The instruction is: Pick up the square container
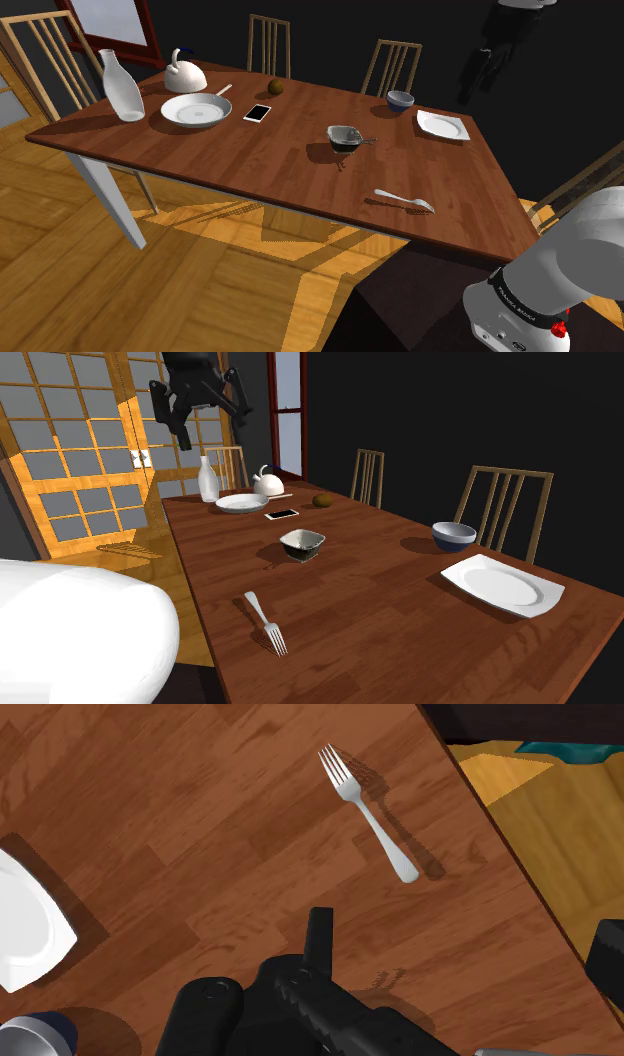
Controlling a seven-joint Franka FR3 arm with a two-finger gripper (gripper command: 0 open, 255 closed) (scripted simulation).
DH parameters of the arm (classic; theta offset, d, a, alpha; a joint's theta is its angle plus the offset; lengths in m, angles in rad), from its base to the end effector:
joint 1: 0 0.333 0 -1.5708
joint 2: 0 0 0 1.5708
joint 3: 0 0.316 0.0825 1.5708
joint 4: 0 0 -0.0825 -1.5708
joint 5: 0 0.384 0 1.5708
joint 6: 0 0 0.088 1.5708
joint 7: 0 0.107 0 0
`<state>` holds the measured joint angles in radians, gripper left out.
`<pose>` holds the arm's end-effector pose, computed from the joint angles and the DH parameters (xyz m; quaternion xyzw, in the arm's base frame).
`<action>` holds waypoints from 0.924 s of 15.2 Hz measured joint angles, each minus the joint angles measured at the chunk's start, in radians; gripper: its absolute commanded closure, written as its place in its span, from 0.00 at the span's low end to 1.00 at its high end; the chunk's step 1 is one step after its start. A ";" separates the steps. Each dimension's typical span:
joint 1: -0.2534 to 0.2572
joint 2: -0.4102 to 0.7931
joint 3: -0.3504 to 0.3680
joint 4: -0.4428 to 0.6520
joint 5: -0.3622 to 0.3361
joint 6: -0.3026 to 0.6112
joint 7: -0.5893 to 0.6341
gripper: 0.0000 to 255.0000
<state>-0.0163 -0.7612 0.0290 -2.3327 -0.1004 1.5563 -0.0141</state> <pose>0.3123 -0.0042 0.5932 0.9981 0.0090 -0.0080 0.0601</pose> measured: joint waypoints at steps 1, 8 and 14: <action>0.000 0.000 0.000 0.000 0.000 0.000 0.000 0.00; -0.022 0.157 -0.056 -0.015 0.015 0.188 -0.004 0.00; -0.036 0.354 -0.112 0.017 0.047 0.368 -0.023 0.00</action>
<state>-0.0526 -0.4068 -0.0834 -2.3158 -0.0530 1.9244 -0.0374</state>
